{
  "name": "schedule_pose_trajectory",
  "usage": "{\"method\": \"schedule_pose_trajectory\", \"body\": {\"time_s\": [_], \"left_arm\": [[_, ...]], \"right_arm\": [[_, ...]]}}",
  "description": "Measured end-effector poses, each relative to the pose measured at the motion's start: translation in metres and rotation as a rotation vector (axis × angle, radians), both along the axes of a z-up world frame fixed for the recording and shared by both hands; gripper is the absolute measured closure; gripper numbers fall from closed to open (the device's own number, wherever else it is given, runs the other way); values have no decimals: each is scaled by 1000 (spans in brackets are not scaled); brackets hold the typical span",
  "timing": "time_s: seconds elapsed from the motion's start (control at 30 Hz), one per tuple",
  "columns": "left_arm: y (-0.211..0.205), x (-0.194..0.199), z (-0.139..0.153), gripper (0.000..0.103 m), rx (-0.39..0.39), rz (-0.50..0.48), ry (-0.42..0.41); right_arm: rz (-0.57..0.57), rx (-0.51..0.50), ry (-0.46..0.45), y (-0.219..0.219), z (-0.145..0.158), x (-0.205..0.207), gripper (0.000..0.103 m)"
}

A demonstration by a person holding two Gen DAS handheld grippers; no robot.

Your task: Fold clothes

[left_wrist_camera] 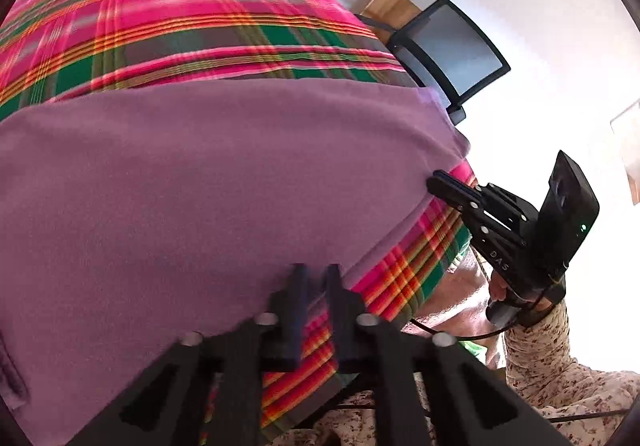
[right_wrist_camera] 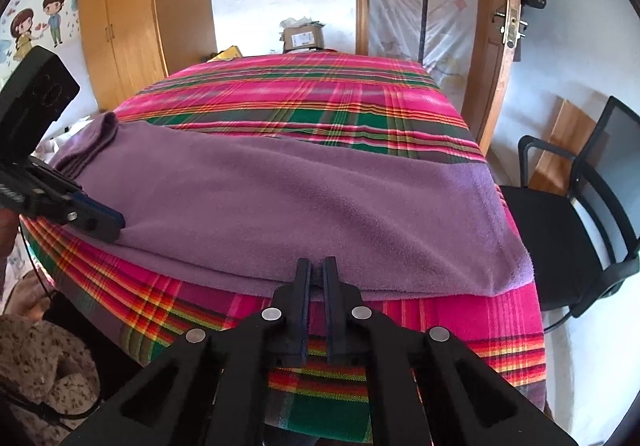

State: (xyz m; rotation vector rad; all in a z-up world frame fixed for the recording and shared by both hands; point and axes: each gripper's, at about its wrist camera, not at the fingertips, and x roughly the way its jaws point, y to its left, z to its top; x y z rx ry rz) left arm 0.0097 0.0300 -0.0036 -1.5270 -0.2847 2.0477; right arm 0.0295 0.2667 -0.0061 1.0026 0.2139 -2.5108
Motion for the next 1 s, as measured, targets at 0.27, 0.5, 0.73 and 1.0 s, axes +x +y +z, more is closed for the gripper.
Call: {"method": "schedule_pose_trajectory", "body": {"time_s": [0.27,0.5,0.73,1.0], "left_arm": [[2,10,0,103,29,-62,-24],[4,9,1,102,40,-65,-39],[13,1,9,89,60,-76,-21],[19,-17,4,81,85,-48,-38]], "right_arm": [[-14,-40,-6,5,9,10,100],[-28,-26,-42,8,5,7,99],[-78,-89,63,24,32,13,91],[-52,-53,20,-7,10,-17,86]]}}
